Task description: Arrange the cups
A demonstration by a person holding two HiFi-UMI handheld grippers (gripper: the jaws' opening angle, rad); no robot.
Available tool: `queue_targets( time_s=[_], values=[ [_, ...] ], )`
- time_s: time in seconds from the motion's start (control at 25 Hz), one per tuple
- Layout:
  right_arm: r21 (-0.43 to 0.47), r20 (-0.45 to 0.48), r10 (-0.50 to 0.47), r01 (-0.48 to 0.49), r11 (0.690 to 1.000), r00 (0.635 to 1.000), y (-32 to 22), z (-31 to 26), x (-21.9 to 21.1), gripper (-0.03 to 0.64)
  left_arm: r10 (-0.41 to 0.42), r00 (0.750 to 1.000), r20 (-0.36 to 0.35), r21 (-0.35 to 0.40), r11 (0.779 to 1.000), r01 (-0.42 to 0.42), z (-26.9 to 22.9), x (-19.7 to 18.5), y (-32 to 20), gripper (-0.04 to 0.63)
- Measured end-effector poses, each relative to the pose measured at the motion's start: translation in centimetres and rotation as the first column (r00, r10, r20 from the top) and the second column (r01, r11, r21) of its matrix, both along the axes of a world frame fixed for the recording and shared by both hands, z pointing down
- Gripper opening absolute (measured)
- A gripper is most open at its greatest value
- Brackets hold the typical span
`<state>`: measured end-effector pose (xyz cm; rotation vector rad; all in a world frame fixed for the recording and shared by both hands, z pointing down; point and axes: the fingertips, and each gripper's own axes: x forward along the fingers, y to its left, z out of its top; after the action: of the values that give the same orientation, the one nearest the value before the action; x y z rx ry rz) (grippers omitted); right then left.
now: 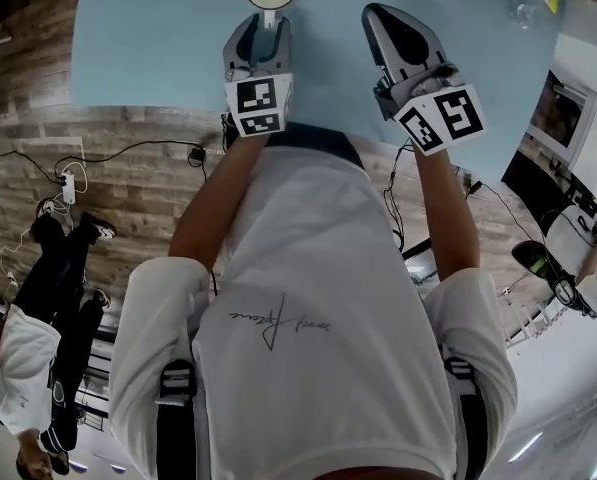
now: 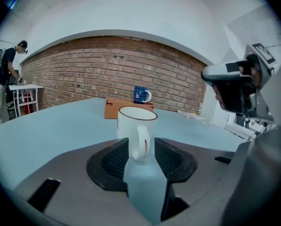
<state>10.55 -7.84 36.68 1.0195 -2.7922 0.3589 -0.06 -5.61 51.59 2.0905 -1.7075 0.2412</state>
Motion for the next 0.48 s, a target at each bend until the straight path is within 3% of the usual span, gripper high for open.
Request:
queue_targets(
  time_s=[0.48],
  values=[
    [-0.012,-0.013,0.007,-0.007,1.0,1.0,-0.24,0.51,0.68,0.021,-0.047,0.999,0.024,0.009,0.999,0.046,0.03,-0.69,-0.71,0.153]
  ],
)
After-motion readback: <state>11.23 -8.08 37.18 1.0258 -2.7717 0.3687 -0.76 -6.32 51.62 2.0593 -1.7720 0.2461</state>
